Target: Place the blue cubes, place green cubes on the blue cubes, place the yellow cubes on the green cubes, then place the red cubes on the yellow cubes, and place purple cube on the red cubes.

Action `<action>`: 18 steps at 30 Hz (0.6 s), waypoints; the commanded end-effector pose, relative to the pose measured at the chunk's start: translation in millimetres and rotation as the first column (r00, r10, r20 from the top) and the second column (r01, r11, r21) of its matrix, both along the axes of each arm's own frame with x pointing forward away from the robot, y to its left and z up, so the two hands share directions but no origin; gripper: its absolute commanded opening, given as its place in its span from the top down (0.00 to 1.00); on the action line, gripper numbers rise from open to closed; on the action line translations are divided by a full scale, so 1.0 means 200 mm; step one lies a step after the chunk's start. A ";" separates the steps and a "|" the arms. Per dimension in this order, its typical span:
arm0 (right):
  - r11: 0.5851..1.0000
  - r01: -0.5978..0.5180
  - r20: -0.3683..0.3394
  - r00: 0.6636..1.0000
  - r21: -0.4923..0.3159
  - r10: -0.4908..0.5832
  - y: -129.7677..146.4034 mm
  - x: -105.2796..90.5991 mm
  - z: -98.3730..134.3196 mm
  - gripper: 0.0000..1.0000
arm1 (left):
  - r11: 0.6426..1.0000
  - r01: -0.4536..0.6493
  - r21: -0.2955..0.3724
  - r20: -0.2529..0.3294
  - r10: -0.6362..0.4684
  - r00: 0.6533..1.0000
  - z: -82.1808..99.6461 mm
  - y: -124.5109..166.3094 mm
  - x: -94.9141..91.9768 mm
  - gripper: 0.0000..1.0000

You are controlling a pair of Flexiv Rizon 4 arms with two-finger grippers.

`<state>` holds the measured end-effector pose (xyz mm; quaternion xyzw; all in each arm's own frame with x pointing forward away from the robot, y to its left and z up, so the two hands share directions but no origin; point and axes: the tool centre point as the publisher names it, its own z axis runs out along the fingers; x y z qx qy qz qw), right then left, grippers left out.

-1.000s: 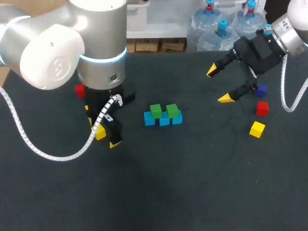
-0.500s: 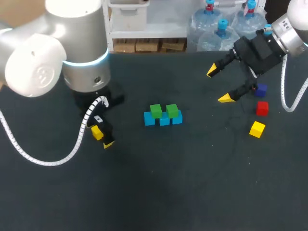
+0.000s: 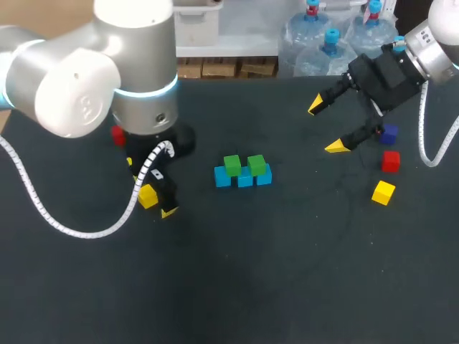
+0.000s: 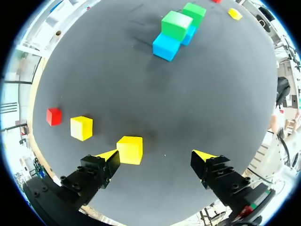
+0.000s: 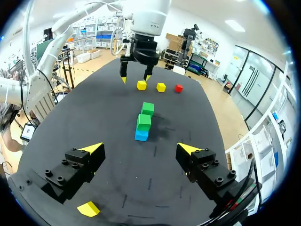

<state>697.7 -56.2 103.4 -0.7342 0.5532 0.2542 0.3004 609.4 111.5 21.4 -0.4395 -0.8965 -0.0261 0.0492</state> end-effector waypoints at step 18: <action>1.000 0.000 0.001 1.000 0.001 0.000 0.00 0.00 0.00 0.00 | 0.999 -0.020 -0.029 0.050 0.021 0.999 -0.02 0.06 0.00 0.00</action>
